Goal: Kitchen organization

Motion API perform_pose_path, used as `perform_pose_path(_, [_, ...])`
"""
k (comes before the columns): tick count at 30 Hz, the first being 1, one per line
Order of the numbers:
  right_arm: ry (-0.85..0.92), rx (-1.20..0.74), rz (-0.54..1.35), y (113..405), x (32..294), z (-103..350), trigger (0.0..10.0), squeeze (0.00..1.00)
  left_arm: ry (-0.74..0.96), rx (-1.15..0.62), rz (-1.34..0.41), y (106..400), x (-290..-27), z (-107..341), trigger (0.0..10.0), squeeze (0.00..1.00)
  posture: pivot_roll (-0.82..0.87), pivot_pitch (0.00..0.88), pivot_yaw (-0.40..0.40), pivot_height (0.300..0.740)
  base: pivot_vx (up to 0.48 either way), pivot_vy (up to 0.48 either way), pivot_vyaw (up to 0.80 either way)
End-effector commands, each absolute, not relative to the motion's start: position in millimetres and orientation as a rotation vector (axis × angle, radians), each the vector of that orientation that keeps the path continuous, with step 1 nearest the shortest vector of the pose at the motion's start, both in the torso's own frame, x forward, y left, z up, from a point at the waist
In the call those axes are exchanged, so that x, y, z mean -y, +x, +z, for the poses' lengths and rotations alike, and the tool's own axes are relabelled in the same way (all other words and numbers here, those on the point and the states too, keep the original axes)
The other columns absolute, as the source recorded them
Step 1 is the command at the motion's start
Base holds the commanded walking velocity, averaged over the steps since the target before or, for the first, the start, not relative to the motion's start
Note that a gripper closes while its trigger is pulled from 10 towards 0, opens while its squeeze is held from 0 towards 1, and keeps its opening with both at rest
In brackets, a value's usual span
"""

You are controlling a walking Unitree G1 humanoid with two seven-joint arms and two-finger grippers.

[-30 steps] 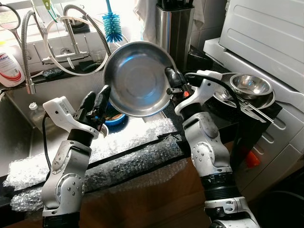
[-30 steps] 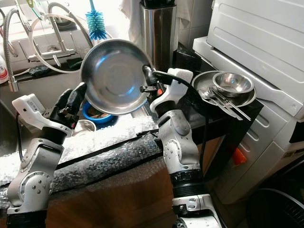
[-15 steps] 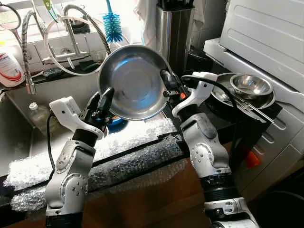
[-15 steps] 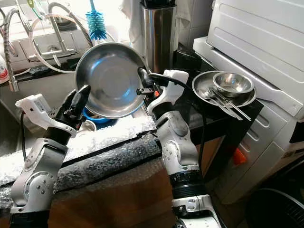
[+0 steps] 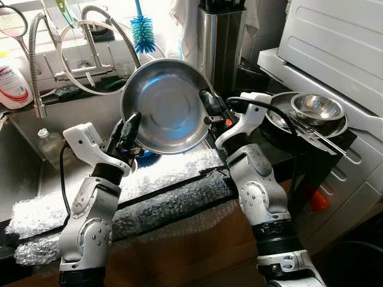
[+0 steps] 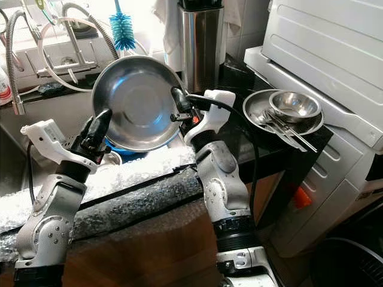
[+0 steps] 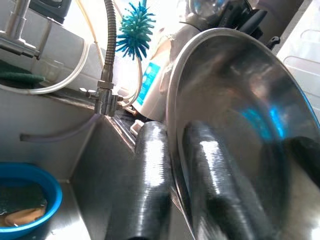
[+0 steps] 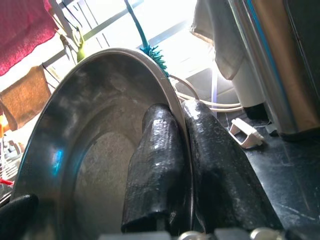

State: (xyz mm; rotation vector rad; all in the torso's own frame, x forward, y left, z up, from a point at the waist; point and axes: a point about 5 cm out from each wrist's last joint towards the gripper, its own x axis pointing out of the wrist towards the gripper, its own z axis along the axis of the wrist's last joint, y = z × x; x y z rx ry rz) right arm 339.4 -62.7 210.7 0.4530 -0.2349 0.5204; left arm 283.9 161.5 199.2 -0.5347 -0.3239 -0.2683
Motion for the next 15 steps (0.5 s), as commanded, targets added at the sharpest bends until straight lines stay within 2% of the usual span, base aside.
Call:
perform_pose_path(1, [0.462, 0.255, 0.563, 335.1, 52.8, 217.2, 10.0, 0.0, -0.508, 0.328, -0.275, 286.0, -159.5, 202.1, 0.0, 0.0, -0.09, 0.0, 0.055, 0.74, 0.0, 0.0, 0.0])
perform_pose_path(15, [0.455, 0.245, 0.585, 333.6, 49.1, 215.8, 10.0, 0.0, -0.489, 0.32, -0.288, 284.9, -157.8, 200.8, 0.0, 0.0, -0.09, 0.0, 0.053, 0.74, 0.0, 0.0, 0.0])
